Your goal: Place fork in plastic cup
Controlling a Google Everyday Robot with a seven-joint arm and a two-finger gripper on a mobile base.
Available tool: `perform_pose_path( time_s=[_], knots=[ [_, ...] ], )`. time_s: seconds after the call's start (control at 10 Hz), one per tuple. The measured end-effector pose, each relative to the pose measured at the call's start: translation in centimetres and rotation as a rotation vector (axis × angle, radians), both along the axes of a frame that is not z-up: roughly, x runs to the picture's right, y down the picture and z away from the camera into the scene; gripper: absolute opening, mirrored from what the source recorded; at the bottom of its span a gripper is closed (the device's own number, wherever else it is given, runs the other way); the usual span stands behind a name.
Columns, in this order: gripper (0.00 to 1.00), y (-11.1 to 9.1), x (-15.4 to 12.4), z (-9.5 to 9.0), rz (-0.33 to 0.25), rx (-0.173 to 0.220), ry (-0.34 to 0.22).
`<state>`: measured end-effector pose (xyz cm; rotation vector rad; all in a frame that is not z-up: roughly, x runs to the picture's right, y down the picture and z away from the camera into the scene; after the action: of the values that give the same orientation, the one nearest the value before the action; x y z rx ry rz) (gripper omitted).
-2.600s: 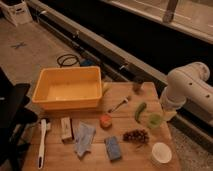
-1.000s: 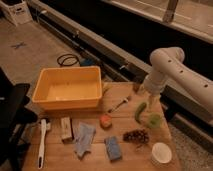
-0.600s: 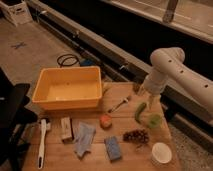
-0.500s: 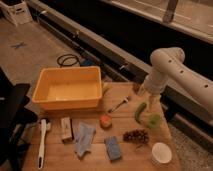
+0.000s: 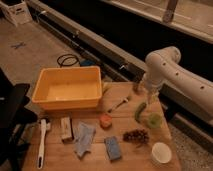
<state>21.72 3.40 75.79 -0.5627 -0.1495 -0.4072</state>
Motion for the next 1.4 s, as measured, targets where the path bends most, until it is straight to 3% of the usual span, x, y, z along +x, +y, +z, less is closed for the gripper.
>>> perform_pose_path(
  time_s=[0.7,1.2,1.4],
  knots=[
    [0.65,-1.6,-0.4,4.4,0.061,0.026,0.037],
    [0.65,-1.7,-2.5,7.9,0.072,-0.002,0.032],
    [0.65,-1.6,-2.2,7.7,0.074,-0.006,0.036]
  ],
)
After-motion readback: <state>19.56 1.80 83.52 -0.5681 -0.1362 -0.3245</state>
